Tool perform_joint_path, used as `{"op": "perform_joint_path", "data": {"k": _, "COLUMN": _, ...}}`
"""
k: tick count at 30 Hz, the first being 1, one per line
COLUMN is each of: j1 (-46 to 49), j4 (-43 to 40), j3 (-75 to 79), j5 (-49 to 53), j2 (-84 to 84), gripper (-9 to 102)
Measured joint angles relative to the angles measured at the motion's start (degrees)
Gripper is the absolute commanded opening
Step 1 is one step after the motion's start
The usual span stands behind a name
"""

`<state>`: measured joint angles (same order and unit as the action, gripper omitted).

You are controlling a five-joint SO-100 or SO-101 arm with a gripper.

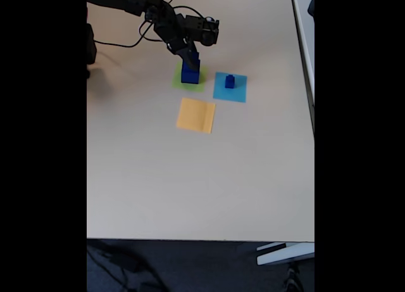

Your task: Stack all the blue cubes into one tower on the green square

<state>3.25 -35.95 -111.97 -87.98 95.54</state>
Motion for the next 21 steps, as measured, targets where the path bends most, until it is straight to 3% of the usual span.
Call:
{"op": "perform_joint_path", "data": {"k": 9, "j1": -0.35, "j4": -1.93, "j3": 14.85, "j5": 3.52, "j2": -5.89, "gripper": 35}}
{"op": "perform_joint_path", "data": {"k": 21, "j1": 1.67, "j4": -4.39, "j3": 34.45, "j5": 9.84, "j2": -20.04, "gripper": 29}}
